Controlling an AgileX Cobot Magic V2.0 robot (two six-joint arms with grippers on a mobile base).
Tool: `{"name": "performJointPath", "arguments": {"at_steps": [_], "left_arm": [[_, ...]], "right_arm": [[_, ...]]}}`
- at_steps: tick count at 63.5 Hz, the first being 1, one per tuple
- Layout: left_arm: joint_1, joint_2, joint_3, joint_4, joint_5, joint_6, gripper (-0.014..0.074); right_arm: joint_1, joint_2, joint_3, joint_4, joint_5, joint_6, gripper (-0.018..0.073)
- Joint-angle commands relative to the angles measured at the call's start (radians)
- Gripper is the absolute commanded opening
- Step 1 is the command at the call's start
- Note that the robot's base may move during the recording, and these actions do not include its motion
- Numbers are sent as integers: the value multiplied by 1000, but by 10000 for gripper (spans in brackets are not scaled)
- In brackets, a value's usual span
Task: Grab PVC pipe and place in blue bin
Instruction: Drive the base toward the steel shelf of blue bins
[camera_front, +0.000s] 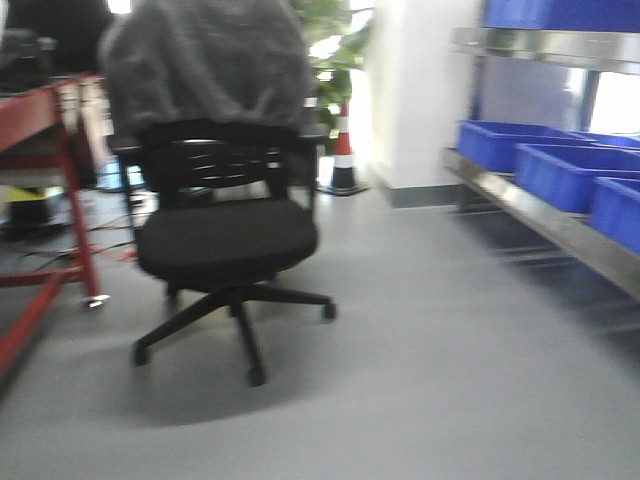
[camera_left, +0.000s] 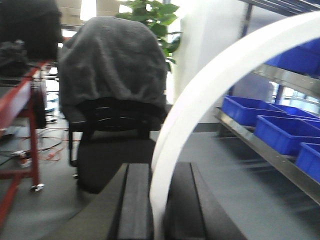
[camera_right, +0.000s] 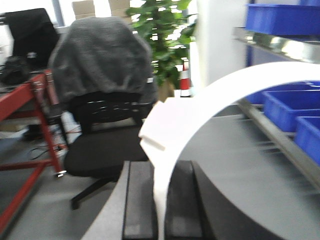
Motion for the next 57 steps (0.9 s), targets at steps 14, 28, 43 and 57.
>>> {"name": "performJointPath", "arguments": {"at_steps": [14,28,43,57], "left_arm": [[2,-4,-1,0,-29,1,-111],[2,-4,-1,0,-29,1,-111],[2,-4,-1,0,-29,1,-111],[2,-4,-1,0,-29,1,-111]], "right_arm": [[-2,-3,2,-11,-30,-8,-167],[-2,-3,2,-11,-30,-8,-167],[-2,-3,2,-11,-30,-8,-167],[-2,-3,2,-11,-30,-8,-167]]}}
